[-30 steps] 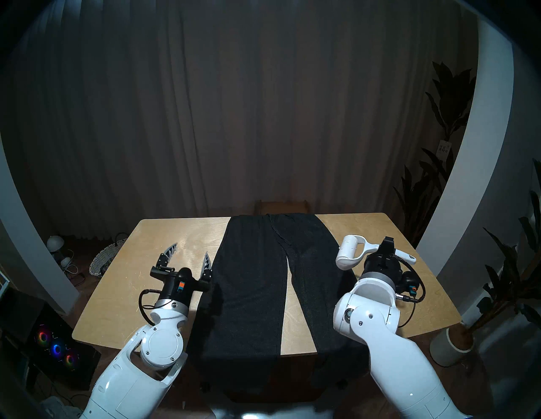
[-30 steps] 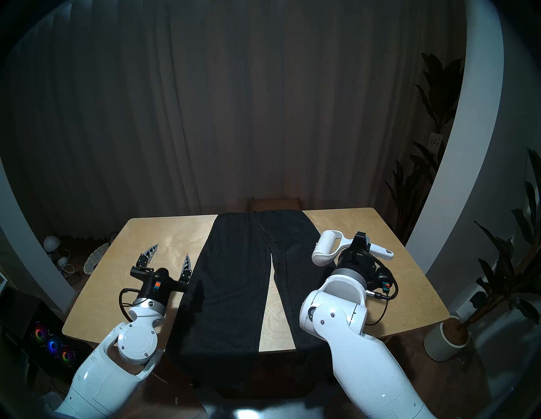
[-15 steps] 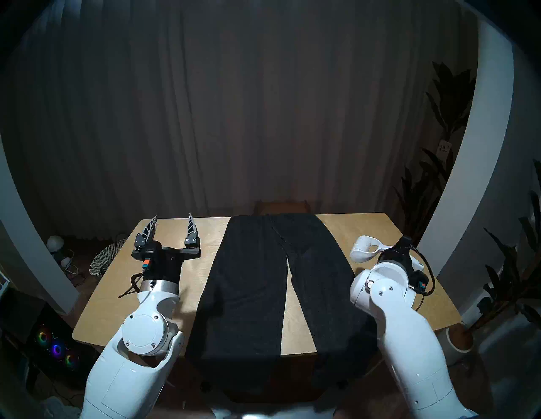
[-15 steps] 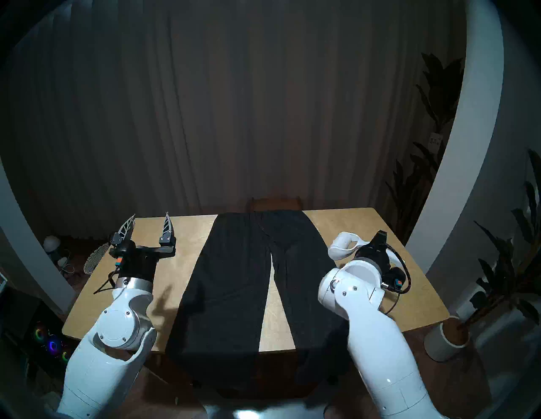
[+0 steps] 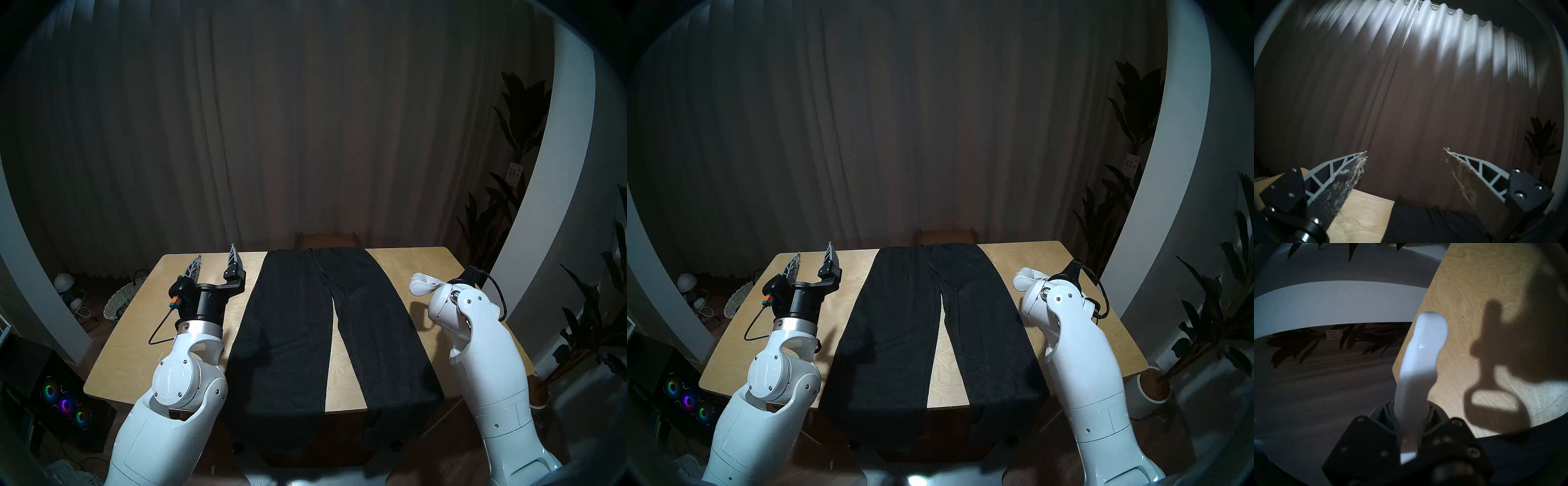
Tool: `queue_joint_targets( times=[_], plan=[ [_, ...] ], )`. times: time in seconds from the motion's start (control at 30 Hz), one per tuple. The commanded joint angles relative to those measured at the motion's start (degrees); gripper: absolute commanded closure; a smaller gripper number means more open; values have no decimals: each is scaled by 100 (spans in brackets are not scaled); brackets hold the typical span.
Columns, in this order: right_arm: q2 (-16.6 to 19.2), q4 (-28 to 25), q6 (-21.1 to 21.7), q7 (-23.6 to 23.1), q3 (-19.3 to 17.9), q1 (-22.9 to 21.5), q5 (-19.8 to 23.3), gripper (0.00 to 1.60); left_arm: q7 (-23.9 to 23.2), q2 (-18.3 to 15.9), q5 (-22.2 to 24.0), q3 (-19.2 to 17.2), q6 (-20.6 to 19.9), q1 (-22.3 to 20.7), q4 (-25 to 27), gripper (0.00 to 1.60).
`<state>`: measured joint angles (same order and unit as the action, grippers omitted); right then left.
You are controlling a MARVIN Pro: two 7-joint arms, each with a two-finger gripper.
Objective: Remove lint and debris from pants with a lint roller
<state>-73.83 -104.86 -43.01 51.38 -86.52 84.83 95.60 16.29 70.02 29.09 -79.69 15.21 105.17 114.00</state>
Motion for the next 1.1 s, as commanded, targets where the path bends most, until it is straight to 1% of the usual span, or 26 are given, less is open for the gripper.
queue_joint_targets(
  times=[0.0, 0.1, 0.2, 0.23, 0.27, 0.33, 0.4, 0.5, 0.53, 0.57, 0.6, 0.67, 0.77, 0.97, 1.0, 1.07],
  plan=[
    [276, -134, 653, 49, -236, -651, 468, 160, -226, 96, 218, 314, -258, -515, -153, 0],
    [287, -290, 940, 184, -275, -808, 762, 160, -261, 198, 324, 480, -380, -645, -274, 0],
    [433, -354, 1305, 333, -313, -997, 1009, 160, -320, 256, 376, 638, -518, -794, -423, 0],
    [475, -414, 1348, 366, -325, -1002, 1088, 160, -324, 287, 410, 677, -554, -825, -468, 0],
    [587, -445, 1481, 374, -308, -1033, 1101, 160, -323, 317, 436, 715, -592, -859, -529, 0],
    [682, -490, 1684, 465, -371, -1081, 1259, 160, -333, 372, 488, 776, -662, -947, -638, 0],
    [905, -481, 1871, 587, -404, -1087, 1345, 160, -343, 432, 560, 818, -724, -1044, -744, 0],
    [956, -474, 2197, 786, -652, -1096, 1723, 160, -352, 462, 628, 833, -791, -1129, -853, 0],
    [1033, -451, 2303, 833, -692, -1087, 1759, 160, -355, 470, 647, 826, -806, -1165, -879, 0],
    [1110, -420, 2360, 880, -721, -1074, 1829, 160, -355, 477, 667, 818, -825, -1208, -907, 0],
    [1094, -364, 2460, 967, -803, -1036, 1963, 160, -353, 488, 707, 786, -824, -1233, -917, 0],
    [1173, -245, 2712, 1094, -927, -970, 2189, 160, -356, 485, 755, 739, -859, -1309, -965, 0],
    [1215, -73, 3002, 1189, -1114, -947, 2529, 160, -359, 474, 817, 667, -907, -1384, -1021, 0],
    [1262, 485, 3576, 1208, -1445, -1143, 3224, 160, -392, 452, 923, 562, -1027, -1497, -1111, 0],
    [1266, 600, 3746, 1212, -1502, -1182, 3389, 160, -403, 461, 959, 543, -1049, -1520, -1126, 0],
    [1303, 741, 3890, 1165, -1515, -1235, 3599, 160, -424, 444, 976, 525, -1092, -1564, -1151, 0]
  ],
)
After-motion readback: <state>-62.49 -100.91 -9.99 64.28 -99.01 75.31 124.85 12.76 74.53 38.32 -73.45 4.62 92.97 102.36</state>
